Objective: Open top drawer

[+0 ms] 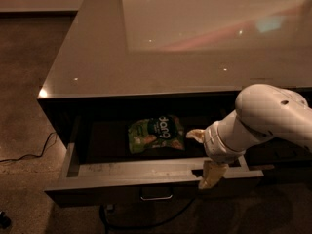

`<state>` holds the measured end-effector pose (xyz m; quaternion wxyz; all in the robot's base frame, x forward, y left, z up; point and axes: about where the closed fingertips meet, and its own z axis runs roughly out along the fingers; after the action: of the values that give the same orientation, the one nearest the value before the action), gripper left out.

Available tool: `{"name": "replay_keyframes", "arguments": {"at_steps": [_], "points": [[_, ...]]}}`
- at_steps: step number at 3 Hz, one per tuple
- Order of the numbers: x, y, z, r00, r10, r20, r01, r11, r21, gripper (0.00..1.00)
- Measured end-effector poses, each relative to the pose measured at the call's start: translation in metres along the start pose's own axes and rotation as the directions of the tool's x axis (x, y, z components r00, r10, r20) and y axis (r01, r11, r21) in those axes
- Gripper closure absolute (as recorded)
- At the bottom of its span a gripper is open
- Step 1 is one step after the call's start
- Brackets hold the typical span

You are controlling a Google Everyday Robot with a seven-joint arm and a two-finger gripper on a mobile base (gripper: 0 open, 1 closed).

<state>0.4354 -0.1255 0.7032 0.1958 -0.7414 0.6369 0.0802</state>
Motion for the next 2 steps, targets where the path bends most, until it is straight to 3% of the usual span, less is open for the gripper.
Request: {"name": "replay_keyframes", "arguments": {"at_steps": [2], "points": [[0.0004, -0.0051, -0.0027, 1.000, -0.012, -0.017, 0.013, 0.9998, 0.015, 0.65]]}}
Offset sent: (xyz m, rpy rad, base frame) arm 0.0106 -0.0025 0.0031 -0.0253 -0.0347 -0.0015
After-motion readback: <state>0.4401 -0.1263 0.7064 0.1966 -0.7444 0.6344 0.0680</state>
